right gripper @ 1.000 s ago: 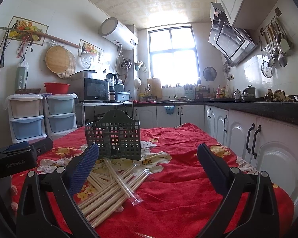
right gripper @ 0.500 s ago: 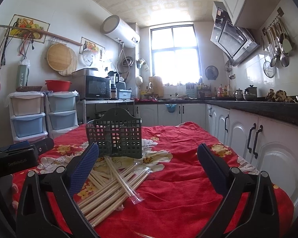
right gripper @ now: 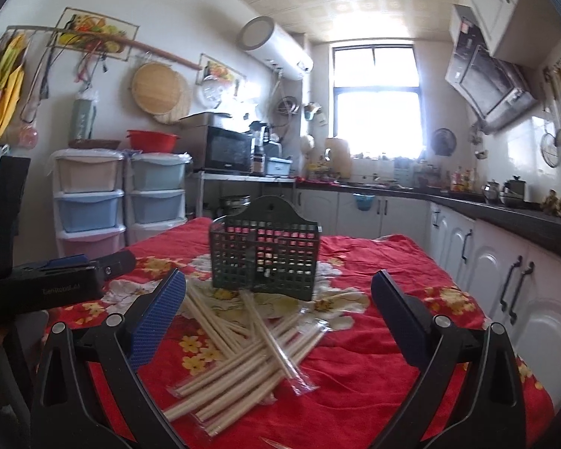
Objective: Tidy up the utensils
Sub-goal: 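Lower the left tool toward the chopstick pile while the right tool also approaches it, then close the left tool on one chopstick while the right tool grasps another chopstick, then lift the left tool's chopstick over the green basket while the right tool lifts its own, then open the left tool over the basket while the right tool releases its chopstick too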
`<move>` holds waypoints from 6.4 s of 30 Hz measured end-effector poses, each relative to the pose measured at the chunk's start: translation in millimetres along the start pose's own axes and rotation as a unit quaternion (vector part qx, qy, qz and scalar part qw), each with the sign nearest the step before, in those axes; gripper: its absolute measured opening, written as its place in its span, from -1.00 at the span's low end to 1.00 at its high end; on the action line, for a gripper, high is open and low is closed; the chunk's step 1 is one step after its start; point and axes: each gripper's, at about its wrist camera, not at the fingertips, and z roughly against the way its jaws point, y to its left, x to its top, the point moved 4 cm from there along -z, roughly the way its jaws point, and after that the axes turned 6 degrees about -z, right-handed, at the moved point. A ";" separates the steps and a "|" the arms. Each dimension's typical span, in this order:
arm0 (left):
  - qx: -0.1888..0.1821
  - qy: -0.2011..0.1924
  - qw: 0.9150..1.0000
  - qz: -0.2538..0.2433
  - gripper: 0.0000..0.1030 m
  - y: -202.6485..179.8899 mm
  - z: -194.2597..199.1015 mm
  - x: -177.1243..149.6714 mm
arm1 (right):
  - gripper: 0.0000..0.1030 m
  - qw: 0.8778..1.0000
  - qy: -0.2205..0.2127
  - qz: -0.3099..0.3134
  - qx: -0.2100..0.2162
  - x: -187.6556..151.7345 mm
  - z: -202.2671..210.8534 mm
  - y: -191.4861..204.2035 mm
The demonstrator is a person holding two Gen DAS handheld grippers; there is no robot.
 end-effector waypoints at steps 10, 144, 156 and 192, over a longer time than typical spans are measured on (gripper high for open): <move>0.028 0.034 0.999 0.024 0.80 28.8 -10.2 14.0 | 0.88 0.999 0.019 0.022 0.039 8.8 -13.7 19.7; -0.177 -0.004 0.983 0.039 -0.96 -11.0 -89.1 220.7 | -0.85 0.982 0.085 -0.086 0.143 183.6 -160.6 -61.2; -0.113 -0.052 0.992 0.014 -0.96 -16.6 -100.8 258.3 | -0.86 0.988 0.046 -0.087 0.117 218.0 -175.5 -73.1; -0.043 -0.002 0.999 -0.026 -0.31 0.3 -149.5 178.0 | -0.58 0.985 0.114 -0.098 0.089 137.5 -212.3 -85.5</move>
